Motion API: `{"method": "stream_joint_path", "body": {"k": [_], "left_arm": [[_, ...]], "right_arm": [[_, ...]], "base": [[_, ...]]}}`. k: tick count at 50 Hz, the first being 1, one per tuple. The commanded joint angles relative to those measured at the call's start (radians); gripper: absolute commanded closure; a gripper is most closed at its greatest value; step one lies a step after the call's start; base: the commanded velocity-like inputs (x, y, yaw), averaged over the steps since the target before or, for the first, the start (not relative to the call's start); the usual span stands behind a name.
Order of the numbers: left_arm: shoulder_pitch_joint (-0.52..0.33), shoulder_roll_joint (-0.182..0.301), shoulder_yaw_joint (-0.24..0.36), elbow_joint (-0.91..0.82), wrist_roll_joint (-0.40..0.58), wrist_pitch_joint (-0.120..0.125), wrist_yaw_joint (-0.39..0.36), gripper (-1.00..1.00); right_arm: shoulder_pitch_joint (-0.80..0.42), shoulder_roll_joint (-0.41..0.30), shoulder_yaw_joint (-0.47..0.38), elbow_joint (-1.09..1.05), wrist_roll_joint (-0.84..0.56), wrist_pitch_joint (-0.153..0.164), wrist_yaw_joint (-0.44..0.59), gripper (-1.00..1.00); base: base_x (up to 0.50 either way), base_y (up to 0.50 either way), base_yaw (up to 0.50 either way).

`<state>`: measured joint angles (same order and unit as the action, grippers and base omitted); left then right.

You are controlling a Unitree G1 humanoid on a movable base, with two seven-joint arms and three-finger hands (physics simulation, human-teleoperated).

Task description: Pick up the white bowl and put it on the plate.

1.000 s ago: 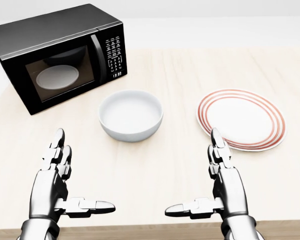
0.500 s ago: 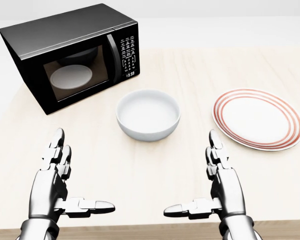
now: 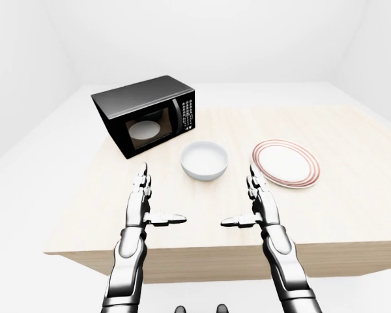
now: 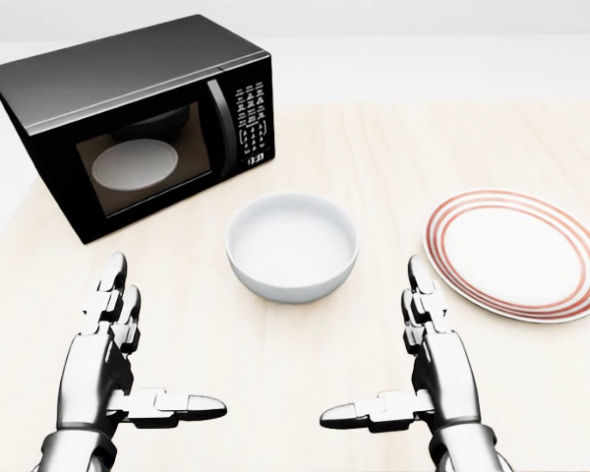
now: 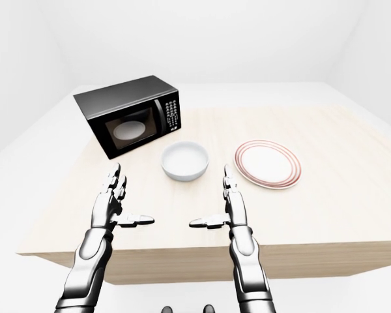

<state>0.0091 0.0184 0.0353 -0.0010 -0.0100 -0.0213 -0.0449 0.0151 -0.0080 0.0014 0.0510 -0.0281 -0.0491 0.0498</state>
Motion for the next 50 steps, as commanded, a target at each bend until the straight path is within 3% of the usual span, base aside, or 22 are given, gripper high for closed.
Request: {"method": "stream_joint_path", "body": {"k": [1, 27, 43, 49, 50], "left_arm": [[-0.001, 0.000, 0.000, 0.000, 0.000, 0.000, 0.000, -1.00], [-0.001, 0.000, 0.000, 0.000, 0.000, 0.000, 0.000, -1.00], [-0.001, 0.000, 0.000, -0.001, 0.000, 0.001, 0.000, -1.00], [0.000, 0.000, 0.000, -0.001, 0.000, 0.001, 0.001, -1.00], [-0.006, 0.000, 0.000, 0.019, 0.002, -0.011, 0.001, -1.00]], "right_arm": [[-0.001, 0.000, 0.004, 0.011, -0.010, -0.015, 0.000, -1.00], [-0.003, 0.003, 0.007, 0.026, -0.024, -0.027, -0.011, -1.00], [-0.007, 0.000, 0.015, 0.046, -0.073, -0.038, -0.033, -1.00], [-0.042, -0.008, 0.032, 0.129, -0.206, -0.038, -0.101, -1.00], [-0.046, -0.008, 0.033, 0.135, -0.218, -0.038, -0.104, -1.00]], "base": [[0.34, 0.00, 0.00], [0.35, 0.00, 0.00], [0.01, 0.00, 0.00], [0.00, 0.00, 0.00], [0.00, 0.00, 0.00]]}}
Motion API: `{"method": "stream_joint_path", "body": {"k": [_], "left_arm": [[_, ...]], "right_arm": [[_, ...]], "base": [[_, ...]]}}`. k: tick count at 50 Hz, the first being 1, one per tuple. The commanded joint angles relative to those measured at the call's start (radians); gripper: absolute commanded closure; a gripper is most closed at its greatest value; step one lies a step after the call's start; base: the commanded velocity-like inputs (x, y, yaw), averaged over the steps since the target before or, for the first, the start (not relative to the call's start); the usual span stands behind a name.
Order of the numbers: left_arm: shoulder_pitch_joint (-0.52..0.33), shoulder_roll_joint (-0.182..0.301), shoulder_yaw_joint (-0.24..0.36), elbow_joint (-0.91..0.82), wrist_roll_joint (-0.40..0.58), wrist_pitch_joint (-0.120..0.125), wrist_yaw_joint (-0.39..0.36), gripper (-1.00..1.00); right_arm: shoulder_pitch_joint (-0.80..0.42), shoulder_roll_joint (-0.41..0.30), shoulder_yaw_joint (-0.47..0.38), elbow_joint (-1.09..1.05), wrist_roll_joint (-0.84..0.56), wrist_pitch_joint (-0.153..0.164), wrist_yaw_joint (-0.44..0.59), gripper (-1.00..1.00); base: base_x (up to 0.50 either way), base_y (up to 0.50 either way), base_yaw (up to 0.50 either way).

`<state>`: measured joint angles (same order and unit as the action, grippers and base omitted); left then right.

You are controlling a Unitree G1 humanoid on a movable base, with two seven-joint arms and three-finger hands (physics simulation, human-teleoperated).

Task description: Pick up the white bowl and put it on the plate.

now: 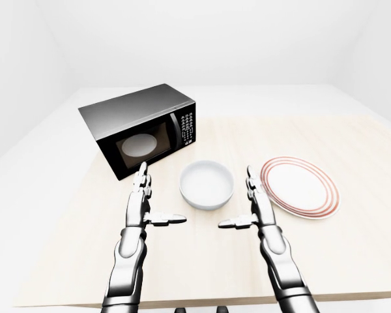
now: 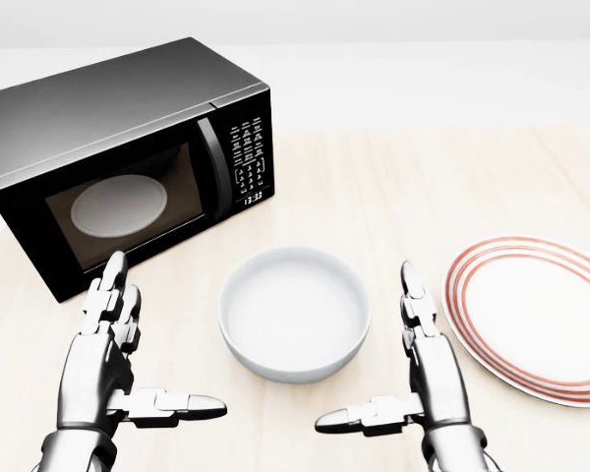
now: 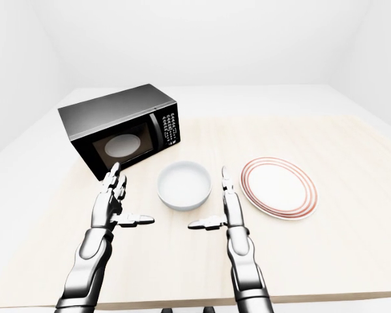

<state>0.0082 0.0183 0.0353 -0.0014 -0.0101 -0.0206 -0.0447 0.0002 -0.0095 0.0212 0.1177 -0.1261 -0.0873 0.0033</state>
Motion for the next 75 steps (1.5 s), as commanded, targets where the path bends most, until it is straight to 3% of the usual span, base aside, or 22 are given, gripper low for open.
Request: {"method": "stream_joint_path", "body": {"k": [1, 5, 15, 18, 19, 20, 23, 25, 26, 29, 35, 45, 53, 63, 72, 75], "left_arm": [[-0.005, 0.000, 0.000, 0.016, 0.001, -0.009, 0.002, -1.00], [-0.006, 0.000, 0.000, 0.011, 0.000, -0.001, 0.003, -1.00], [-0.010, 0.000, 0.000, 0.026, 0.000, -0.008, 0.005, -1.00], [-0.008, 0.000, 0.000, 0.018, 0.000, -0.002, 0.005, -1.00], [-0.009, 0.000, 0.000, 0.021, -0.001, -0.004, 0.005, -1.00], [-0.011, 0.000, 0.000, 0.026, 0.000, -0.008, 0.005, -1.00], [-0.011, 0.000, 0.000, 0.027, 0.000, -0.009, 0.006, -1.00], [-0.012, 0.001, 0.000, 0.028, 0.000, -0.010, 0.006, -1.00], [-0.010, 0.001, 0.000, 0.027, 0.001, -0.010, 0.005, -1.00], [-0.010, 0.001, 0.000, 0.024, 0.001, -0.007, 0.006, -1.00], [-0.009, 0.000, 0.000, 0.021, 0.001, -0.004, 0.006, -1.00], [-0.008, 0.000, -0.001, 0.021, 0.002, -0.006, 0.005, -1.00], [-0.008, 0.000, -0.001, 0.019, 0.002, -0.003, 0.005, -1.00], [-0.006, 0.000, -0.001, 0.014, 0.001, 0.000, 0.004, -1.00], [-0.007, 0.000, -0.001, 0.015, 0.002, 0.000, 0.004, -1.00], [-0.007, 0.000, -0.001, 0.016, 0.002, -0.001, 0.004, -1.00]], "right_arm": [[-0.037, -0.008, 0.016, 0.077, -0.139, 0.000, -0.064, -1.00], [-0.053, -0.012, 0.014, 0.074, -0.181, 0.000, -0.076, -1.00], [-0.082, -0.034, 0.032, 0.107, -0.382, 0.019, -0.115, -1.00], [-0.077, -0.041, 0.047, 0.090, -0.467, 0.044, -0.111, -1.00], [-0.067, -0.055, 0.072, 0.061, -0.564, 0.080, -0.106, -1.00], [-0.058, -0.055, 0.079, 0.034, -0.606, 0.095, -0.091, -1.00], [-0.046, -0.054, 0.089, -0.010, -0.697, 0.119, -0.061, -1.00], [-0.038, -0.051, 0.089, -0.032, -0.730, 0.118, -0.047, -1.00], [-0.052, -0.135, 0.178, -0.322, -1.112, 0.175, 0.250, -1.00], [-0.061, -0.081, 0.137, -0.329, -1.195, 0.175, 0.295, -1.00], [-0.069, -0.043, 0.117, -0.325, -1.241, 0.174, 0.304, -1.00], [-0.087, -0.031, 0.126, -0.333, -1.297, 0.146, 0.339, -1.00], [-0.144, -0.036, 0.114, -0.309, -1.307, 0.107, 0.398, -1.00], [-0.186, -0.037, 0.108, -0.294, -1.253, 0.045, 0.567, -1.00], [-0.225, -0.015, 0.114, -0.297, -1.199, 0.078, 0.695, -1.00], [-0.241, -0.013, 0.115, -0.297, -1.189, 0.088, 0.695, -1.00]], "base": [[0.00, 0.00, 0.00], [0.00, 0.00, 0.00], [0.00, 0.00, 0.00], [0.00, 0.00, 0.00], [0.00, 0.00, 0.00], [0.00, 0.00, 0.00], [0.00, 0.00, 0.00], [0.00, 0.00, 0.00], [0.00, 0.00, 0.00], [0.00, 0.00, 0.00], [0.00, 0.00, 0.00], [0.00, 0.00, 0.00], [0.00, 0.00, 0.00], [0.00, 0.00, 0.00], [0.00, 0.00, 0.00], [0.00, 0.00, 0.00]]}}
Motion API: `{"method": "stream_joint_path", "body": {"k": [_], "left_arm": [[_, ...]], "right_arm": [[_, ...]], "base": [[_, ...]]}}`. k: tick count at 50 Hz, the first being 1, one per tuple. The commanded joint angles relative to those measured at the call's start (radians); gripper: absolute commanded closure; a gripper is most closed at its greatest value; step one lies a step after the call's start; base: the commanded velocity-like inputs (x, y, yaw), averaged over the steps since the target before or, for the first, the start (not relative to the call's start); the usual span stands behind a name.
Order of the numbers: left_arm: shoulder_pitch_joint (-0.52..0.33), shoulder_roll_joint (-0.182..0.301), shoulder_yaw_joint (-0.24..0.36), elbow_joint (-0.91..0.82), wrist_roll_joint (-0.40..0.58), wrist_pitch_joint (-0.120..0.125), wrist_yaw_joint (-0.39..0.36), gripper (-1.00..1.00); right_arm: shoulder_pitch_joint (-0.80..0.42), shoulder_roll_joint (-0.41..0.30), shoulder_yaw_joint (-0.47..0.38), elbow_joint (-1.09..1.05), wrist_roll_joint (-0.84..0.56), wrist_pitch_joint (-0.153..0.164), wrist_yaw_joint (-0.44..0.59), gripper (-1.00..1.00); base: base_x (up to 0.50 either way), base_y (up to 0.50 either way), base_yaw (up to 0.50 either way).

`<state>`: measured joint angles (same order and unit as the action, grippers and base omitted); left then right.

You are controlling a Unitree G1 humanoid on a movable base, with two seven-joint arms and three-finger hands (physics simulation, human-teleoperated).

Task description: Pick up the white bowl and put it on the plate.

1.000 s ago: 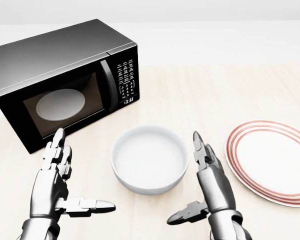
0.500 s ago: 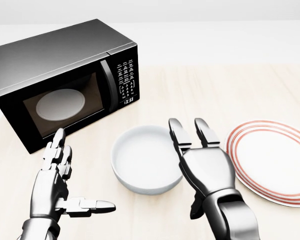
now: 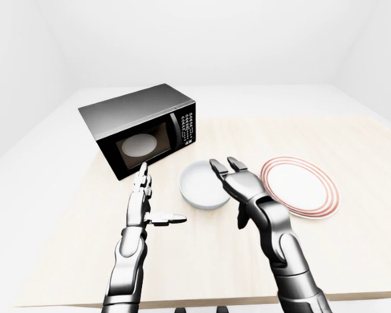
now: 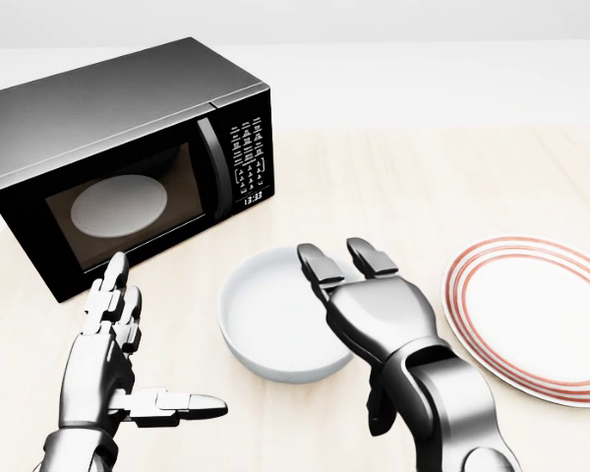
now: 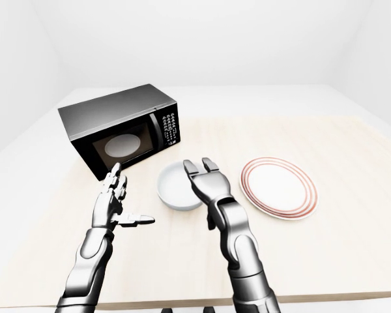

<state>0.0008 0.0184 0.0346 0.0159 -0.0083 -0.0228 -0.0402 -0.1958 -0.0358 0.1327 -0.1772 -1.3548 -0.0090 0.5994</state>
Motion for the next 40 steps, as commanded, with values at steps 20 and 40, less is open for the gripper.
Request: {"method": "stream_joint_path", "body": {"k": [20, 40], "left_arm": [[0.000, 0.000, 0.000, -0.002, 0.000, 0.002, 0.000, -1.00], [0.000, 0.000, 0.000, -0.002, 0.000, 0.001, 0.000, -1.00]], "right_arm": [[-0.093, 0.049, 0.040, -0.016, 0.044, 0.040, 0.099, -1.00], [-0.107, 0.060, 0.057, 0.104, 0.027, 0.026, 0.099, -1.00]], "base": [[0.00, 0.00, 0.00], [0.00, 0.00, 0.00]]}}
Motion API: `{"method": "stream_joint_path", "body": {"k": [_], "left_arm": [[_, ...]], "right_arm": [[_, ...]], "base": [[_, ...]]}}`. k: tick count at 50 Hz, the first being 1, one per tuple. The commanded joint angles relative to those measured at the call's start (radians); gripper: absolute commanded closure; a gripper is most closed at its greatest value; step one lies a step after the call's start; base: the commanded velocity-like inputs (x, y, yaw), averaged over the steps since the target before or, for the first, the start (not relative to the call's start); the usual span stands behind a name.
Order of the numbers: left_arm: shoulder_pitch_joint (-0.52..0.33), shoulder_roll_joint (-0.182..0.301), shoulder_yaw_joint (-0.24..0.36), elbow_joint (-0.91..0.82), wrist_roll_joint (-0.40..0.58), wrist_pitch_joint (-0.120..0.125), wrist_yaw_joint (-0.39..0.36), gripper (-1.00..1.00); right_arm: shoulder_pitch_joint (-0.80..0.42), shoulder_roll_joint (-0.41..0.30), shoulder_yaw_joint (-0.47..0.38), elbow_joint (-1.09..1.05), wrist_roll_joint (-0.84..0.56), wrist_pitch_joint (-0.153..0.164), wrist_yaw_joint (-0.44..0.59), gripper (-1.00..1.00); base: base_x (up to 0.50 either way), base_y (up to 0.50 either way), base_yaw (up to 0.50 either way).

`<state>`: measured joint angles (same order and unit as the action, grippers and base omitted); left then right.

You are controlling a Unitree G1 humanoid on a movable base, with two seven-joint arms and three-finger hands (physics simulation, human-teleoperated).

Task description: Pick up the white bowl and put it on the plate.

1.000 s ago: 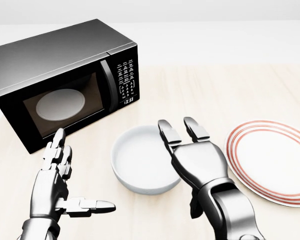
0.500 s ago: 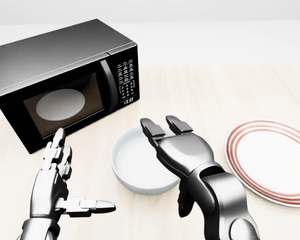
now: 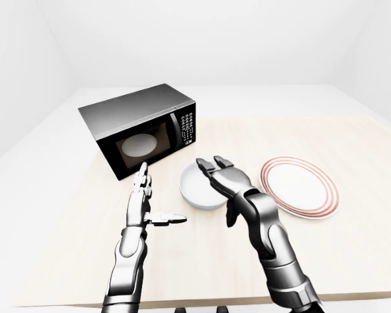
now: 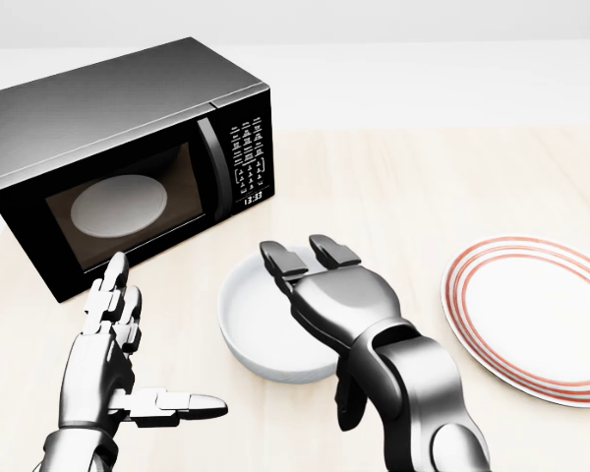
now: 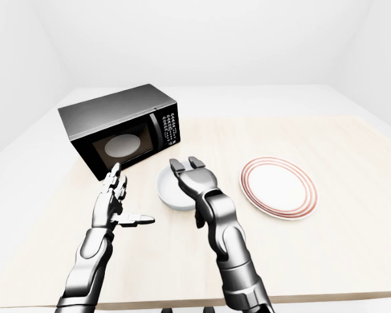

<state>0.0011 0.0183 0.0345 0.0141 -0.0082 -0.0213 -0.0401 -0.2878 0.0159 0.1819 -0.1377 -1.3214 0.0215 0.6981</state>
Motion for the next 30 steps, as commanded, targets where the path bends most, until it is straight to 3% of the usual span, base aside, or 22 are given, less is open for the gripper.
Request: {"method": "stream_joint_path", "body": {"k": [1, 30], "left_arm": [[0.000, 0.000, 0.000, 0.000, 0.000, 0.000, 0.000, -1.00], [0.000, 0.000, 0.000, 0.000, 0.001, 0.000, 0.000, -1.00]], "right_arm": [[-0.016, 0.010, 0.009, 0.067, -0.007, -0.004, 0.000, -1.00], [-0.046, -0.001, 0.007, 0.288, 0.006, -0.019, 0.000, -1.00]], "base": [[0.00, 0.00, 0.00], [0.00, 0.00, 0.00]]}}
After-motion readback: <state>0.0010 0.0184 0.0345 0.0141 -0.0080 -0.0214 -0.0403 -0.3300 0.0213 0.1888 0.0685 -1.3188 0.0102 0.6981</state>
